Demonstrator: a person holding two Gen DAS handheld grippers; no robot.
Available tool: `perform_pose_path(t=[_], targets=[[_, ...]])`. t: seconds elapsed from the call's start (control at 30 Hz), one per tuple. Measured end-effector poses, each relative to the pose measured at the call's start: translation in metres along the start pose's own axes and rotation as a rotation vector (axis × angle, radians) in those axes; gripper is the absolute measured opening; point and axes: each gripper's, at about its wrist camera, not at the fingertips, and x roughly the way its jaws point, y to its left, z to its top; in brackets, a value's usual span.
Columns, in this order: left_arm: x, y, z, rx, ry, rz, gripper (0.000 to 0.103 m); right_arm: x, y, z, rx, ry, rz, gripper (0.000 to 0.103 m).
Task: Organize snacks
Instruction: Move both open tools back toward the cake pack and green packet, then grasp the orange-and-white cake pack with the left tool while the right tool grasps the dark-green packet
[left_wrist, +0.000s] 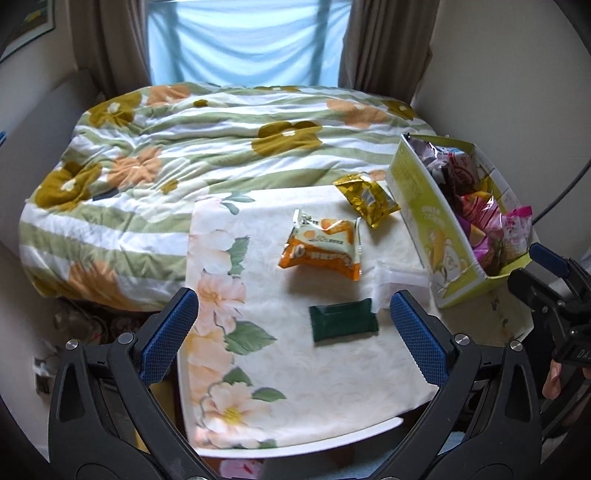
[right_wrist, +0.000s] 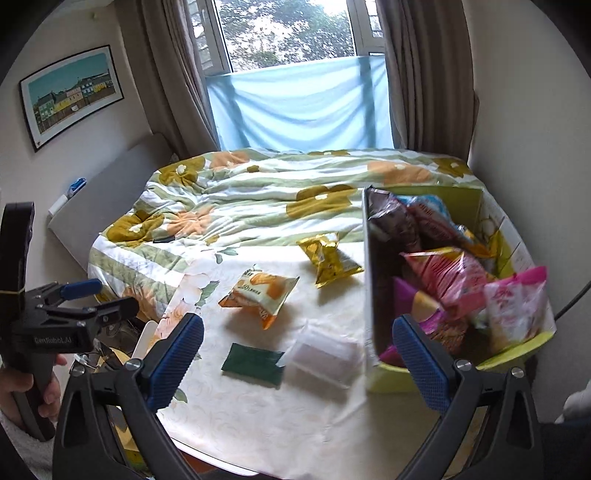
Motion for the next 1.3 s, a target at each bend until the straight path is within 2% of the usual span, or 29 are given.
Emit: perform_pose_path(t=[0.13,0.33,0.67,0.8,1.03,1.13,1.3], targets=[[0.022,0.022,0.01,0.097,0.017,-0.029,0.103,0.023,0.022,-0.01,0.048,0.036,-0.032,0.102],[0.061,0.026,0.028,0.284,0.054,-0.095,0.103,0.057,0.042,-0.031,0.1,0.106,-0.076,0.102],[0.137,-0.04,0.05,0.8,0.132,-0.162,0.103,0.109,0.057,-0.069,0.124,0.201,-0.131,0.102],[0.164,-0.07,0.05,1.014,0.145,-0.122,0.103,0.133,0.061,-0.087,0.127,0.222,-0.151,0.102],[0.212,-0.096,0.042,1.182,0.272,-0.16,0.103,0.161,0.065,-0.097,0.15,0.214,-0.172,0.102],[0.228,-0.105,0.036,1.25,0.298,-0.16,0.103,0.171,0.068,-0.098,0.158,0.202,-0.168,0.102],[0.249,-0.113,0.035,1.269,0.345,-0.174,0.103,0.187,0.073,-0.099,0.154,0.202,-0.176,0.102]])
